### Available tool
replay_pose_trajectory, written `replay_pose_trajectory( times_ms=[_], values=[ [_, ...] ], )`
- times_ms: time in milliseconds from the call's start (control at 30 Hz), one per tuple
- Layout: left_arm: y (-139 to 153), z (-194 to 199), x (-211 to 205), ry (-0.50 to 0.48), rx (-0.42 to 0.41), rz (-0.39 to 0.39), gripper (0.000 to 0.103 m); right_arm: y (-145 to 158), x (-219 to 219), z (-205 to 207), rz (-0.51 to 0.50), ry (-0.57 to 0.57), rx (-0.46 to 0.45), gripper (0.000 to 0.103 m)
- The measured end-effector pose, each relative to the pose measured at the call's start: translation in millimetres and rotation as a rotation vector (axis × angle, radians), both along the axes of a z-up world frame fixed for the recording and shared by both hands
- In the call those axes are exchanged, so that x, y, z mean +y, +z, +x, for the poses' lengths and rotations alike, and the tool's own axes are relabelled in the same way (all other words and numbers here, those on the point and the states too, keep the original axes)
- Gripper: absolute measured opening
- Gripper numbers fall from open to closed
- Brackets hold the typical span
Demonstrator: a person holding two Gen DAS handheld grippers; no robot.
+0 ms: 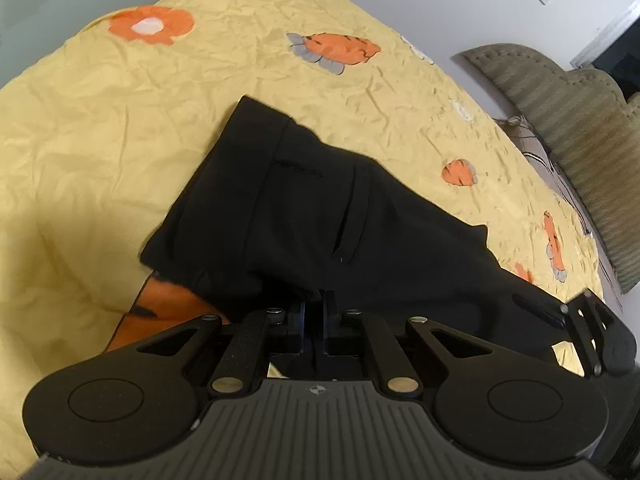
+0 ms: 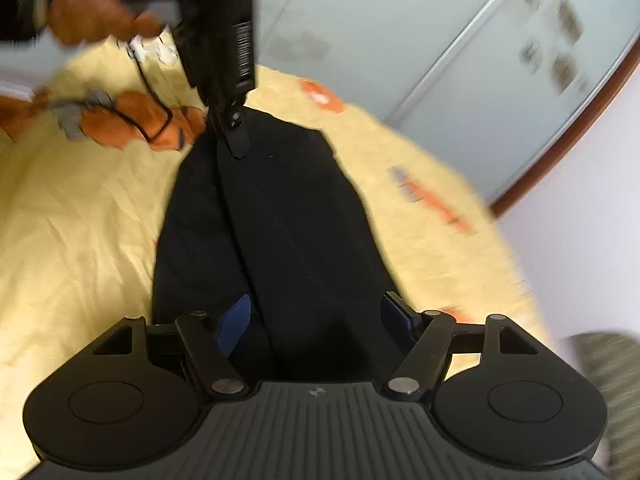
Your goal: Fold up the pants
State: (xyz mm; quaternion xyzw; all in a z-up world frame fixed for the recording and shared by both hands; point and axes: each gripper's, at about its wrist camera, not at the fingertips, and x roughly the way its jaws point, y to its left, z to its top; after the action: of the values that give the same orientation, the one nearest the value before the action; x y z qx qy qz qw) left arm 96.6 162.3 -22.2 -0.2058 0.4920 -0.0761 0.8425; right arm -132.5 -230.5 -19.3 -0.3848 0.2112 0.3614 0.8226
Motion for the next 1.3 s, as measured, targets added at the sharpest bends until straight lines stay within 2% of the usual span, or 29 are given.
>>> replay_pose_trajectory(
  times_ms=[33,67,133,300,367,433,467,533,600,700,800,933,1100,1233,1267,1300],
  values=[
    [-1,-2,3,0.006,0.002,-0.01,0.009,2,-1,6,-0.003,-0.004,0.03,0.071],
    [-2,-3,6,0.015,0.004,-0.017,0.009,2,0,7,-0.021,-0.007,0.01,0.071],
    [-2,-4,12,0.033,0.008,-0.035,0.01,-8,6,-3,-0.089,-0.012,-0.073,0.071],
    [5,-2,12,0.038,-0.01,-0.044,0.01,-47,10,-25,-0.168,-0.063,-0.198,0.067],
    [8,-1,9,0.036,-0.023,-0.031,0.01,-58,12,-35,-0.222,-0.104,-0.305,0.056],
    [6,0,9,0.045,-0.023,-0.028,0.01,-71,13,-34,-0.281,-0.163,-0.379,0.022],
    [5,1,9,0.048,-0.021,-0.027,0.01,-78,14,-31,-0.308,-0.18,-0.391,0.011],
    [2,0,9,0.053,-0.016,-0.022,0.009,-86,15,-29,-0.327,-0.18,-0.386,0.003],
    [5,-3,8,0.048,-0.032,0.011,0.009,-86,18,-34,-0.326,-0.171,-0.392,0.003],
    [11,-10,8,0.033,-0.063,0.064,0.01,-68,17,-49,-0.281,-0.165,-0.352,0.003],
    [9,-11,11,0.026,-0.044,0.078,0.01,-55,21,-68,-0.26,-0.147,-0.313,0.002],
    [2,-12,13,0.037,-0.022,0.11,0.009,-56,31,-88,-0.253,-0.102,-0.259,0.002],
    [-8,-8,17,0.06,0.0,0.131,0.01,-68,35,-92,-0.25,-0.088,-0.218,0.002],
    [-2,-13,11,0.073,-0.036,0.212,0.01,-60,36,-97,-0.181,-0.089,-0.182,0.002],
    [-2,-12,10,0.074,-0.034,0.221,0.011,-61,36,-97,-0.176,-0.095,-0.175,0.002],
    [-3,-11,11,0.077,-0.021,0.219,0.02,-65,37,-95,-0.179,-0.103,-0.164,0.002]
  ],
)
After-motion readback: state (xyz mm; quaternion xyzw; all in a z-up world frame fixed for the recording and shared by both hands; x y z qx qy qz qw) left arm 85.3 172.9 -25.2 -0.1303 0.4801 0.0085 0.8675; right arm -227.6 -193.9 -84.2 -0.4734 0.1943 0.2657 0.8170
